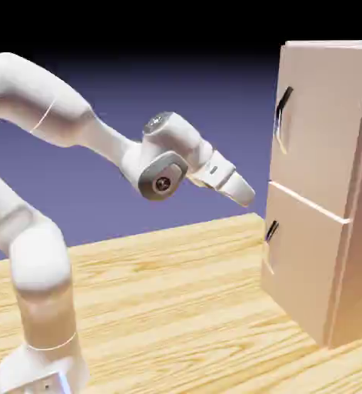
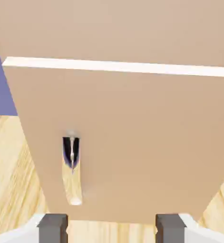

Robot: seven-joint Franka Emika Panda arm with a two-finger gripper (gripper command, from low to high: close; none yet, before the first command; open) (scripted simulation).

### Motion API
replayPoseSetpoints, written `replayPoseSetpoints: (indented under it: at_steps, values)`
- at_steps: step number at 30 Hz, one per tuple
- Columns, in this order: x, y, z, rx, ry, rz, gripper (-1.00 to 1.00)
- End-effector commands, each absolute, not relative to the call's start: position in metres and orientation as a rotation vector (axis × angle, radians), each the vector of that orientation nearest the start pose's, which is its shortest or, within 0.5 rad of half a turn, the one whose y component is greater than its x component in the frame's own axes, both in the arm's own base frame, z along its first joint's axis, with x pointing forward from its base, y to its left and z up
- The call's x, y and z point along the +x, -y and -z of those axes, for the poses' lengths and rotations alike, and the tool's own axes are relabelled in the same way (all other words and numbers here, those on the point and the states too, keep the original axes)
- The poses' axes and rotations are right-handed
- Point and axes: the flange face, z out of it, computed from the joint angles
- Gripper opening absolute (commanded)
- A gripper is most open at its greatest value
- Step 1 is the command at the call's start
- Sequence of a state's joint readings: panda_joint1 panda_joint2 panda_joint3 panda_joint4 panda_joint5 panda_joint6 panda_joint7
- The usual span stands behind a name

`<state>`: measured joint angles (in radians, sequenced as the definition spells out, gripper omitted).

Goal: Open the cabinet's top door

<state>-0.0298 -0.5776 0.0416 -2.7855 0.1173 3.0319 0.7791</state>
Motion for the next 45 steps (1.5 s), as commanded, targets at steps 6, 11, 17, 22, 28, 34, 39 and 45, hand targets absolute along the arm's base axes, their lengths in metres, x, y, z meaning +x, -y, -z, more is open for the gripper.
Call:
replayPoseSetpoints:
  at_steps: [6, 11, 17, 22, 28, 34, 39, 45]
  values:
    - [0.396, 0.020, -0.501, -2.048, -1.393, 0.983, 0.00]
    - [0.396, 0.029, -0.521, -1.773, -1.577, 0.921, 0.00]
    - [0.395, 0.036, -0.541, -1.436, -1.732, 0.822, 0.00]
    - [0.394, 0.037, -0.555, -1.158, -1.814, 0.719, 0.00]
    - [0.394, 0.034, -0.566, -0.838, -1.861, 0.576, 0.00]
    - [0.396, 0.025, -0.572, -0.535, -1.863, 0.413, 0.00]
    - [0.400, 0.015, -0.575, -0.300, -1.837, 0.265, 0.00]
    - [0.408, -0.002, -0.573, -0.036, -1.777, 0.075, 0.00]
